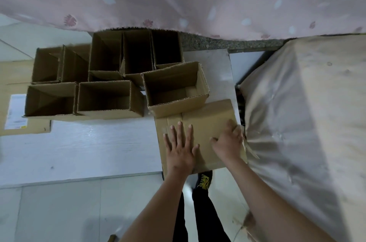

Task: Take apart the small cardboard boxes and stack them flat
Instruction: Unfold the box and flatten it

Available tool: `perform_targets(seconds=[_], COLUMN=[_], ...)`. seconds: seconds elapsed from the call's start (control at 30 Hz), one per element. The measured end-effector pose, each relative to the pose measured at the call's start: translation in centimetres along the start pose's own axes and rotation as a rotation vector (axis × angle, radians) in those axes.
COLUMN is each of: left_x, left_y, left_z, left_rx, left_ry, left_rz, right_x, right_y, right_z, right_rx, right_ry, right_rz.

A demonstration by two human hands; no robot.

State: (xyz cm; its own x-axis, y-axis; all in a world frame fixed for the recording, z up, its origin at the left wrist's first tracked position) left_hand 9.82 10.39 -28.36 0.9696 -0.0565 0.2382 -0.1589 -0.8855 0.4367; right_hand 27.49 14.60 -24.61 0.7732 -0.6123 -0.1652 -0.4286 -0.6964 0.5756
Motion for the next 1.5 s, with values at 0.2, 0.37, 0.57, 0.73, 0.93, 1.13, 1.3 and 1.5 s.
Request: perform_targets(seconds=[0.2,0.37,0.57,0.73,0.93,1.13,1.3,1.5], left_x=[1.0,1.6,2.6,2.9,3.5,3.6,4.3,3.3], left_y=[0.6,1.9,2.4,2.9,3.1,3.5,4.8,9.3], left_z=[-0.5,-0.8,-2.1,-3.7,-5.6,-7.3,-8.5,-9.0], left_rx=[-0.138,-0.197,-0.247,-0.255,-0.257,-0.269,-0.313,-0.308], left_ry=[0.021,0.089,0.14,0.141,0.102,0.106,0.129,0.227], left_rz=[-0.03,-0.031,-0.041,-0.053,-0.078,-0.097,-0.093,-0.119], right_x=[2.7,5.3,5.2,4.7,4.1,4.3,5.1,5.5], right_y=[-2.6,-2.7,-1.4,-1.1,-0.6,0.2,2.1,7.7], right_z=[-1.8,-3.4,-4.3,-5.4,-6.2,-6.5,-7.5,-5.0], right_rx=[-0.172,-0.187,-0.247,-0.197,-0.136,-0.169,-0.178,-0.338], right_ry=[-0.235,-0.446,-0.433,-0.393,-0.35,-0.407,-0.512,-0.793], right_rz=[0.287,0.232,0.16,0.171,0.189,0.29,0.373,0.465])
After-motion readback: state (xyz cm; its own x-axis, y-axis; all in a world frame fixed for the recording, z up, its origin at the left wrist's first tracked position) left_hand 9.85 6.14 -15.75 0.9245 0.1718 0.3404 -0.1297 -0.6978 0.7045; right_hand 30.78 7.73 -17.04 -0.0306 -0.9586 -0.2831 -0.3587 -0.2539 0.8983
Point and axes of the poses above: each hand's wrist, its own y-axis away from the middle knuckle, its own z-axis out of the palm, x = y × z, the point moved 8 cm from there along -y, towards the middle knuckle, and after that the axes turned 8 degrees about z, right-handed, at the moved point
